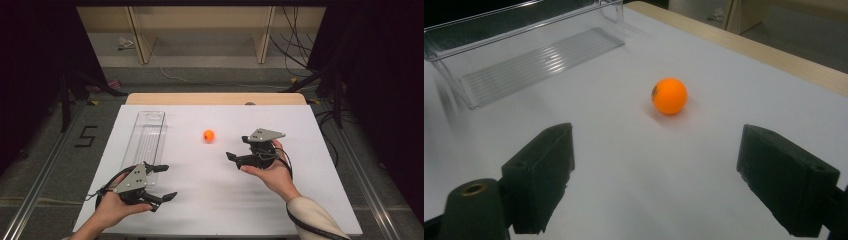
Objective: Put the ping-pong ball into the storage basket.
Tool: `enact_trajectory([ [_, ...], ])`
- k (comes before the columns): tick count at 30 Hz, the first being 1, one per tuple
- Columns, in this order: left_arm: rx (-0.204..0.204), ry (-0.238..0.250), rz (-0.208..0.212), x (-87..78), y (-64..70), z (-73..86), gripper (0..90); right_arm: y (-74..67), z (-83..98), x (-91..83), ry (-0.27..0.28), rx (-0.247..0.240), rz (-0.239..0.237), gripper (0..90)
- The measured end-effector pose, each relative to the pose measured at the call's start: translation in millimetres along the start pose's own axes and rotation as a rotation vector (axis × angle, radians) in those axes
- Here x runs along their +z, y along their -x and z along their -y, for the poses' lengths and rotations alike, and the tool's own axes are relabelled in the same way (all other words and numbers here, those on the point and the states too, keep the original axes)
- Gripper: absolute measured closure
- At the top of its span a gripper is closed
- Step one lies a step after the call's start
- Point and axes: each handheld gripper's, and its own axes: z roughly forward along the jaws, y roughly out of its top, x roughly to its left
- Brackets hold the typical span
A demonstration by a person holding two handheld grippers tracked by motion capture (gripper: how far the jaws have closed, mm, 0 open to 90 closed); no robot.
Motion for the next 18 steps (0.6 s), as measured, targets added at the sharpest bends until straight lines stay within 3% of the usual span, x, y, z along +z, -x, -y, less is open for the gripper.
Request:
enact_trajectory([
  [18,0.003,-0.002,0.001,0.1,0.3,-0.1,16.3,3.4,-8.4,15.7,-0.006,0.003,0.001,16.2],
])
